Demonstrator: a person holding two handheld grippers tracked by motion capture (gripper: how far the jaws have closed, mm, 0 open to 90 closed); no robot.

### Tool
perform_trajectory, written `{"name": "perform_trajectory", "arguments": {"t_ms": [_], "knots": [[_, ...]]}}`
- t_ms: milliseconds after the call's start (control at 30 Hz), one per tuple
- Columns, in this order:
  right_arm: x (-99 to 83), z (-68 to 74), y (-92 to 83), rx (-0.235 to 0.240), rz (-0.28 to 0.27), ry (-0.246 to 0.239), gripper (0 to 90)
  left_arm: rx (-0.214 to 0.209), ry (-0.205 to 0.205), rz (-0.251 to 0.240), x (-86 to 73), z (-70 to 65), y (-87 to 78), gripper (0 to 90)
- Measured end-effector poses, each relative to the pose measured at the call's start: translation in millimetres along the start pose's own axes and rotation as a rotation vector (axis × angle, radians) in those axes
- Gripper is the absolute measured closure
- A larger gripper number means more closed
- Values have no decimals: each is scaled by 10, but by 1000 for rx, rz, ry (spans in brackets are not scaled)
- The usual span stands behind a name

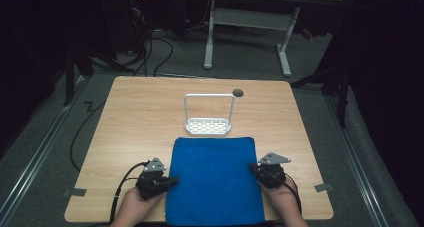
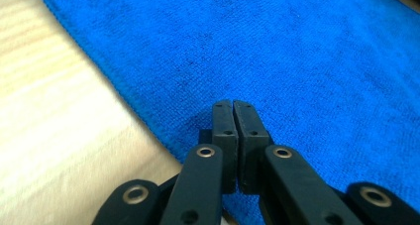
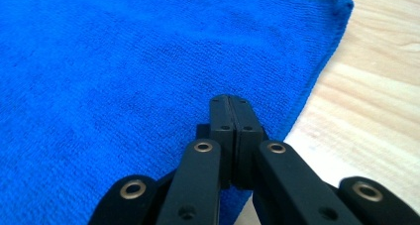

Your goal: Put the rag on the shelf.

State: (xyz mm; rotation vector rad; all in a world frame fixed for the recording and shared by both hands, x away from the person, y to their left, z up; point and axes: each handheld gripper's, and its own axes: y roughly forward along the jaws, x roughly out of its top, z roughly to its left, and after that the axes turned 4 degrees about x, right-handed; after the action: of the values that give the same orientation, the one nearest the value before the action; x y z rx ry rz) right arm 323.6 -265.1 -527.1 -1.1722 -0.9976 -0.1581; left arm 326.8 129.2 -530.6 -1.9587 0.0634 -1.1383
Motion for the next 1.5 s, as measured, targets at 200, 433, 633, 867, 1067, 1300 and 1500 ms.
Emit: {"name": "perform_trajectory", "arguments": {"t_ms": [200, 433, 633, 867, 1067, 1300, 1500], "knots": [[-50, 81, -57, 41, 8, -12, 900, -6, -11, 0, -89, -20, -80, 884], [-33, 89, -101, 48, -24, -21, 880, 9, 9, -28, -89, -47, -106, 811], [-45, -9, -158, 36, -67, 18, 859, 72, -25, -139, 5, 81, -157, 641], [-38, -34, -161, 30, -71, 22, 849, 171, -72, -152, 161, 307, -33, 561], [-40, -54, -150, 32, -68, 14, 841, 228, -100, -152, 381, 494, 160, 522], [-49, -82, -168, 27, -74, 18, 831, 246, -129, -162, 609, 624, 379, 514], [-60, -100, -177, 26, -77, 31, 814, 243, -126, -143, 631, 647, 463, 610]]}}
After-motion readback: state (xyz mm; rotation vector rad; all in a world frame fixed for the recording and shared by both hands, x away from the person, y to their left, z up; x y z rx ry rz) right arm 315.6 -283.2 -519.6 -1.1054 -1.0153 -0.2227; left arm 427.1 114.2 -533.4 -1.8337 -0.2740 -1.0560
